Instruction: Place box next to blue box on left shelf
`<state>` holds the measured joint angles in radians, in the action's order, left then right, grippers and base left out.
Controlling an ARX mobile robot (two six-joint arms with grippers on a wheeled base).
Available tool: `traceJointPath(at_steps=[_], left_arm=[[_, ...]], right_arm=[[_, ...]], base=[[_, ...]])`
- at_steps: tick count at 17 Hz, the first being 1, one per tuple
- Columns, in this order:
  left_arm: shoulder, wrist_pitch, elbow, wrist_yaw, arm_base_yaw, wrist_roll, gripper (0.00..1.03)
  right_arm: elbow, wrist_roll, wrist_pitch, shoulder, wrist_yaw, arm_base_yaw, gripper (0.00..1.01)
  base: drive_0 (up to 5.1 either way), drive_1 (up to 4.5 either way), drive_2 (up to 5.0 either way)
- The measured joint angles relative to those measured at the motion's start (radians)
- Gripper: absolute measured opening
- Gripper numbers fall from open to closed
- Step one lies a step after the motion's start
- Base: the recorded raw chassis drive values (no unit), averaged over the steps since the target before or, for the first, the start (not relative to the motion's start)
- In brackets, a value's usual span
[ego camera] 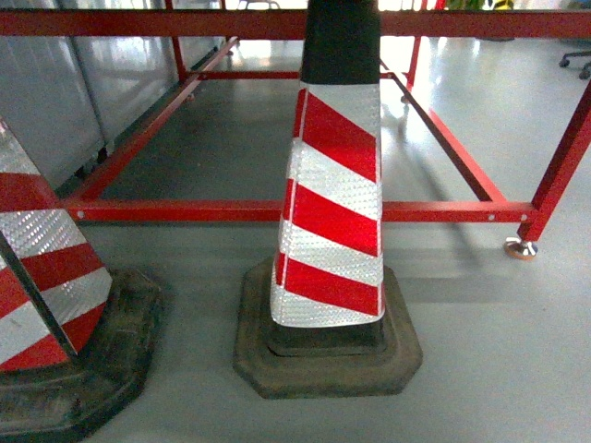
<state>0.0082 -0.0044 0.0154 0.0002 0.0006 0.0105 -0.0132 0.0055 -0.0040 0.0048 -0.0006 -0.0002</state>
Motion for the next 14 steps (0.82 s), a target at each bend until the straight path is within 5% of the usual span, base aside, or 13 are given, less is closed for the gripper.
traceJointPath(at_steps=[14], left_arm=[[0.000, 0.000, 0.000, 0.000, 0.000, 0.000, 0.98]], right_arm=[[0.000, 0.000, 0.000, 0.000, 0.000, 0.000, 0.98]], base=[[0.0, 0.00, 0.0]])
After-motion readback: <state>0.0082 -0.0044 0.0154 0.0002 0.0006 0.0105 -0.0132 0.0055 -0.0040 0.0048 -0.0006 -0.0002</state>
